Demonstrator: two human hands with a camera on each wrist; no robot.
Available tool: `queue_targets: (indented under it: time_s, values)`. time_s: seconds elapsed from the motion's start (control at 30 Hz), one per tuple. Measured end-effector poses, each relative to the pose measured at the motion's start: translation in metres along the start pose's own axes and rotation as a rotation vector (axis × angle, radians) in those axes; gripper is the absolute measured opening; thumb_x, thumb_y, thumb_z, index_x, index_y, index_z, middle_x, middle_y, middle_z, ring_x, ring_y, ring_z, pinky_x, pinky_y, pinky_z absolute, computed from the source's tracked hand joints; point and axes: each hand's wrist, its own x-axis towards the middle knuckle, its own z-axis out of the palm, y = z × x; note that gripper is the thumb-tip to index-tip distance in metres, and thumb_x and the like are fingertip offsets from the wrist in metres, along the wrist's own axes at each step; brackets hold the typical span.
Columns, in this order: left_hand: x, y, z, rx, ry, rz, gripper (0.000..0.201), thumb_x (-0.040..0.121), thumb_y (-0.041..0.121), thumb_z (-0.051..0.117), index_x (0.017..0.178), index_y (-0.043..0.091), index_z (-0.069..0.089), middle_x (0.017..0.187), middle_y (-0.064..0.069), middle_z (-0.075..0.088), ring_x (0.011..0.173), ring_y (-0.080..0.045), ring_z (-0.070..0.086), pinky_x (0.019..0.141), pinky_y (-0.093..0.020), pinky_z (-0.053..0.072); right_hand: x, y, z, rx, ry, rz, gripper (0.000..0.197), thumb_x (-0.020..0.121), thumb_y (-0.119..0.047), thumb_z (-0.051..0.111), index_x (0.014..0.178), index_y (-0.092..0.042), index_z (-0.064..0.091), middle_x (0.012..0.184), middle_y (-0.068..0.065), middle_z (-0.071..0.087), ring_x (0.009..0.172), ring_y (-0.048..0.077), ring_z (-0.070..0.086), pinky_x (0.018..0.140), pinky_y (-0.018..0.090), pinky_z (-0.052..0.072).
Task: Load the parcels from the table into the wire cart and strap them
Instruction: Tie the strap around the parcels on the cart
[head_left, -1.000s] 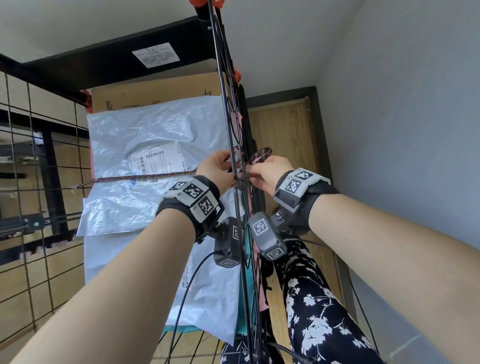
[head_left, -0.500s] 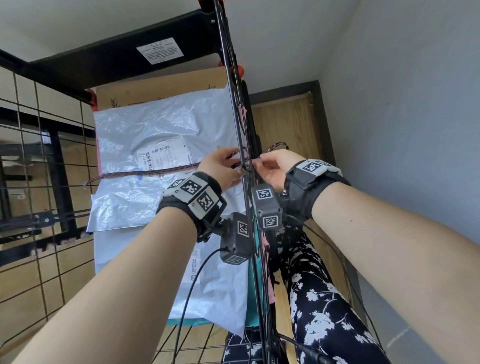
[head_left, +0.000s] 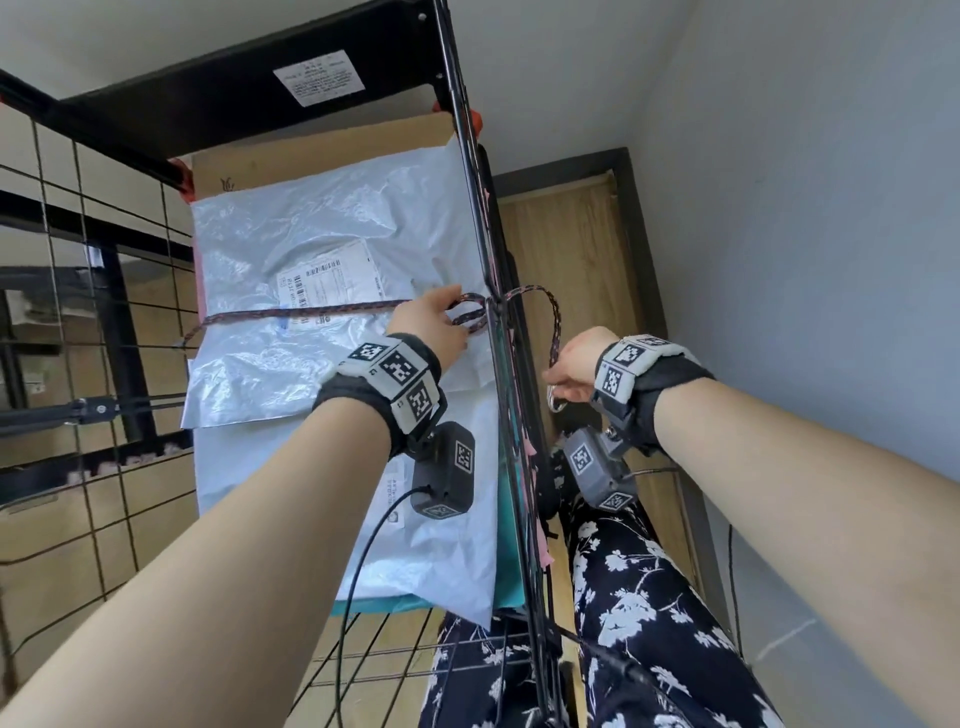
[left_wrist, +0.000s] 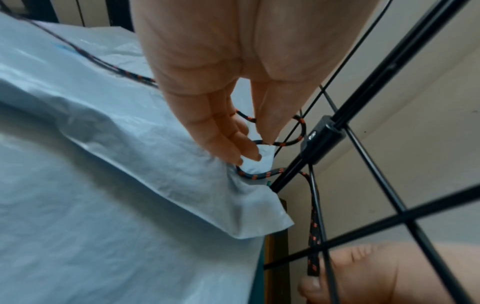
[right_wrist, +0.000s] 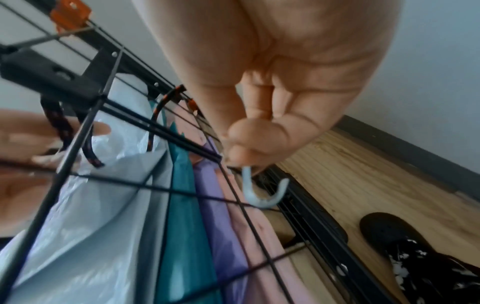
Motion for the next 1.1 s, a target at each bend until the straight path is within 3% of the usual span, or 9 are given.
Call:
queue_targets:
  time_s: [0.07,0.27,0.4,0.47,0.57,0.7,0.8,0.93,1.1]
  values:
    - [-0.007,-0.004,-0.002,0.027,-0.015,0.015,0.049,0.094,0.003,0.044,0.141,0.015,0.042,0.123,-0.009,0.060,0.096,-0.024,0.067,0.088,-0.033,0.054,-0.003,0.003,0.008,0.154,-0.043,-0.001,0.022,0.090,-0.005,0.061,0.070,-0.002,0.052,0.057,0.012,0.061,0.037,0.012,0.056,0.035,0.018,0.047]
    - [-0.028,-0.028,-0.002,0.102,0.034,0.076,0.053,0.092,0.020,0.057,0.140,0.011,0.038,0.098,-0.006,0.071,0.086,-0.019,0.068,0.076,-0.029,0.054,0.000,0.017,0.020,0.535,-0.101,-0.097,0.013,0.083,0.004,0.064,0.079,-0.004,0.055,0.094,0.016,0.064,0.084,0.021,0.065,0.086,0.030,0.056]
    - [-0.037,-0.044,0.002,0.060,0.045,0.024,0.060,0.089,0.026,0.062,0.139,0.008,0.032,0.081,0.002,0.067,0.084,-0.016,0.066,0.078,-0.032,0.056,-0.002,0.026,0.031,0.561,-0.203,-0.103,0.017,0.085,0.011,0.056,0.082,-0.006,0.057,0.081,0.009,0.066,0.066,0.013,0.067,0.064,0.022,0.057]
    - [-0.039,-0.051,0.007,0.080,0.006,0.012,0.042,0.089,0.026,0.063,0.123,0.008,0.047,0.084,0.000,0.069,0.082,-0.015,0.068,0.082,-0.036,0.057,-0.006,0.028,0.035,0.647,-0.272,-0.056,0.019,0.091,0.009,0.050,0.079,-0.001,0.059,0.068,0.010,0.069,0.058,0.014,0.068,0.063,0.027,0.060]
    - [-0.045,-0.058,0.016,0.093,-0.142,-0.003,0.013,0.089,0.026,0.062,0.095,0.015,0.059,0.091,-0.004,0.071,0.078,-0.011,0.068,0.080,-0.035,0.058,-0.012,0.028,0.038,0.636,-0.337,-0.010,0.022,0.095,0.001,0.050,0.076,0.000,0.061,0.061,0.009,0.068,0.053,0.013,0.065,0.052,0.017,0.054]
    - [-0.048,-0.060,0.028,0.054,-0.204,-0.028,0.010,0.090,0.025,0.060,0.092,0.015,0.062,0.085,-0.002,0.068,0.077,-0.011,0.065,0.077,-0.028,0.056,-0.014,0.025,0.039,0.502,-0.270,-0.017,0.017,0.090,-0.006,0.060,0.073,-0.004,0.059,0.068,0.007,0.060,0.060,0.011,0.050,0.039,0.012,0.044]
    - [-0.046,-0.059,0.029,0.096,-0.172,-0.041,0.018,0.094,0.022,0.054,0.093,0.008,0.065,0.079,0.000,0.068,0.086,-0.022,0.069,0.084,-0.038,0.057,-0.015,0.023,0.040,0.494,-0.256,-0.006,0.010,0.087,-0.009,0.064,0.080,-0.004,0.061,0.075,0.008,0.059,0.060,0.011,0.049,0.040,0.014,0.045]
    - [-0.044,-0.065,0.015,0.128,-0.123,-0.064,0.016,0.096,0.021,0.050,0.093,0.009,0.061,0.096,-0.009,0.071,0.095,-0.024,0.068,0.085,-0.042,0.056,-0.016,0.024,0.034,0.521,-0.126,0.005,0.014,0.092,-0.013,0.059,0.082,-0.003,0.058,0.073,0.011,0.059,0.055,0.016,0.052,0.040,0.018,0.048]
    - [-0.047,-0.074,-0.006,0.035,-0.051,-0.067,0.022,0.097,0.020,0.050,0.076,0.015,0.056,0.085,-0.002,0.066,0.086,-0.020,0.065,0.078,-0.035,0.055,-0.034,0.007,0.022,0.240,0.064,-0.048,0.018,0.091,-0.011,0.061,0.076,-0.001,0.057,0.066,0.012,0.059,0.035,0.014,0.053,0.036,0.016,0.046]
